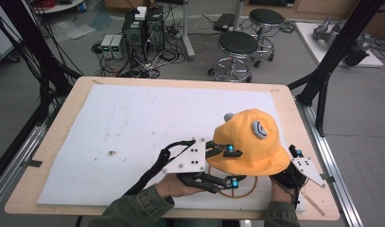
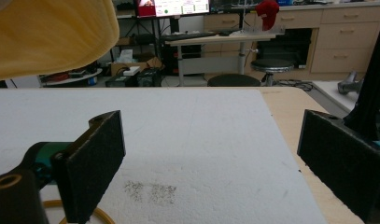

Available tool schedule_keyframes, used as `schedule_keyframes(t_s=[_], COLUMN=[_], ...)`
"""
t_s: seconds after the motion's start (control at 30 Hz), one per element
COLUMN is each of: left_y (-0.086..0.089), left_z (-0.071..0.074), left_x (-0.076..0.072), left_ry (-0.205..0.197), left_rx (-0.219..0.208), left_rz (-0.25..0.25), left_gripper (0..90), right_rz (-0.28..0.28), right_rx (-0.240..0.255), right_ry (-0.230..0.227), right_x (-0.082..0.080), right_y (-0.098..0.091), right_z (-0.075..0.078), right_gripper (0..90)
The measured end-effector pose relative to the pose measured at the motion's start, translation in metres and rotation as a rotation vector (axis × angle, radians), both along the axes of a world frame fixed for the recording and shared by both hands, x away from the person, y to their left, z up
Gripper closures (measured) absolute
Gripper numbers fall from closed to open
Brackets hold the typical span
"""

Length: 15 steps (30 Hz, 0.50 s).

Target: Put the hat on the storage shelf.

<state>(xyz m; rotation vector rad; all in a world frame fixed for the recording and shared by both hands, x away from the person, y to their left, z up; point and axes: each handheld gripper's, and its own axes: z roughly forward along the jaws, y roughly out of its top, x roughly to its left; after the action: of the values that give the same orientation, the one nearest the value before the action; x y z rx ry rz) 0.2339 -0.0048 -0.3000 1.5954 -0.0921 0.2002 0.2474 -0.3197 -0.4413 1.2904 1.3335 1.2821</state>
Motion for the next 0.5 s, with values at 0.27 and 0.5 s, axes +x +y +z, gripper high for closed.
schedule_keyframes(t_s=[0.27, 0.5], left_y=[0.018, 0.045], left_z=[0.005, 0.010], left_x=[0.003, 0.012], left_ry=[-0.008, 0.019], left_rx=[-0.027, -0.081], left_rz=[0.054, 0.125], left_gripper=[36.8, 36.0], right_rz=[0.002, -0.002], right_rx=[0.001, 0.003], right_ry=[0.009, 0.011], right_x=[0.001, 0.001], right_y=[0.001, 0.001], right_z=[-0.001, -0.001], right_gripper=[6.5, 6.5])
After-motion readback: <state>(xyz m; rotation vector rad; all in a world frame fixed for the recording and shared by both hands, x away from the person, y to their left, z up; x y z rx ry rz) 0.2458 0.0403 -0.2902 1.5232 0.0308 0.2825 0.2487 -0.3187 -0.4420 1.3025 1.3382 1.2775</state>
